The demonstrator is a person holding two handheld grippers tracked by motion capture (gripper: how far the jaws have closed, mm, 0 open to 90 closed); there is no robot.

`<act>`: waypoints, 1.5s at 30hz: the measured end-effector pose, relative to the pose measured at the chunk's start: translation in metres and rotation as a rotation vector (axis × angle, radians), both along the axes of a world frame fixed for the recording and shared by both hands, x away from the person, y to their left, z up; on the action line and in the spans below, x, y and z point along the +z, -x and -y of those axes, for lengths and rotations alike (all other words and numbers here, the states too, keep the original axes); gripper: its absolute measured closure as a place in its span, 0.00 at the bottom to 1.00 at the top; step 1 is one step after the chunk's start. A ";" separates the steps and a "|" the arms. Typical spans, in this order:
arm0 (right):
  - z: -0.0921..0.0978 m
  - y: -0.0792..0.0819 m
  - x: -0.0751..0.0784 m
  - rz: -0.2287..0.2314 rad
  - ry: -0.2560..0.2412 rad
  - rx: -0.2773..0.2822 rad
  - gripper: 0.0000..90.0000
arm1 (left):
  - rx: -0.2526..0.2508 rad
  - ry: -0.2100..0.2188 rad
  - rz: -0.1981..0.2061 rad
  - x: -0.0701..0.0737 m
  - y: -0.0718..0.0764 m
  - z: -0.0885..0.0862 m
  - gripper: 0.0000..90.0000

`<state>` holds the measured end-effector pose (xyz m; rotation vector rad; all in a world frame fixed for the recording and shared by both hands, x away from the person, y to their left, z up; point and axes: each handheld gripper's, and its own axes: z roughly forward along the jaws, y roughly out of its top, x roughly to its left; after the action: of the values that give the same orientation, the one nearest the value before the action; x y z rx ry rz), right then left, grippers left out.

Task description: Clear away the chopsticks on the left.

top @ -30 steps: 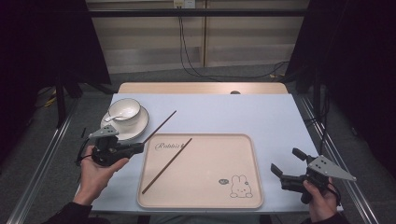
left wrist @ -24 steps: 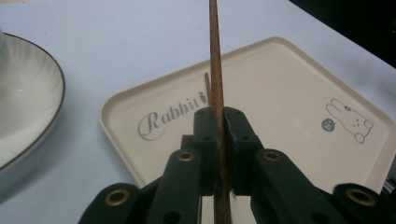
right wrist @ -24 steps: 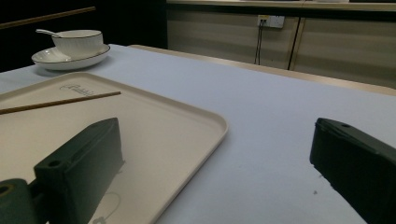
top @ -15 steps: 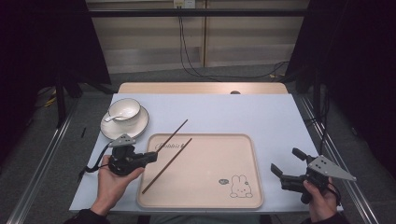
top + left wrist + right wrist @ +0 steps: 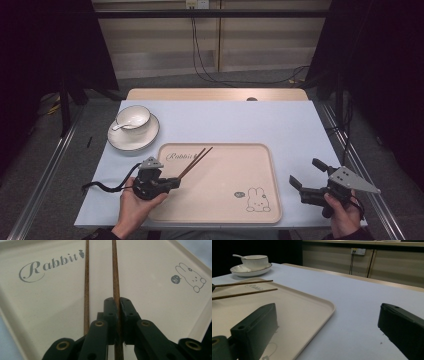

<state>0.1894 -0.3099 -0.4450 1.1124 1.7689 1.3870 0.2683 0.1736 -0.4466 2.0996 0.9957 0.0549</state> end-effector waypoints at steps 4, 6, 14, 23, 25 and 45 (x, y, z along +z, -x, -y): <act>0.000 0.000 0.000 0.001 -0.003 0.001 0.02 | -0.001 -0.031 -0.021 -0.005 -0.001 0.004 0.94; 0.000 0.000 0.000 0.000 0.000 -0.004 0.02 | 0.004 -0.042 -0.017 -0.006 -0.003 0.005 0.94; 0.000 -0.001 0.000 0.001 0.000 -0.004 0.02 | 0.013 -0.092 -0.020 -0.011 -0.010 0.012 0.94; 0.000 -0.001 0.000 -0.002 0.002 0.001 0.02 | 0.014 -0.114 -0.040 -0.017 -0.014 0.017 0.94; 0.000 -0.001 0.000 -0.002 -0.001 -0.002 0.02 | 0.013 -0.115 -0.035 -0.017 -0.014 0.018 0.94; -0.001 -0.001 -0.001 -0.003 0.004 0.007 0.02 | -0.013 -0.124 -0.020 -0.018 -0.013 0.017 0.89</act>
<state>0.1903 -0.3089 -0.4457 1.1073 1.7782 1.3864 0.2811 0.1570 -0.4644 2.2230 1.0133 0.0911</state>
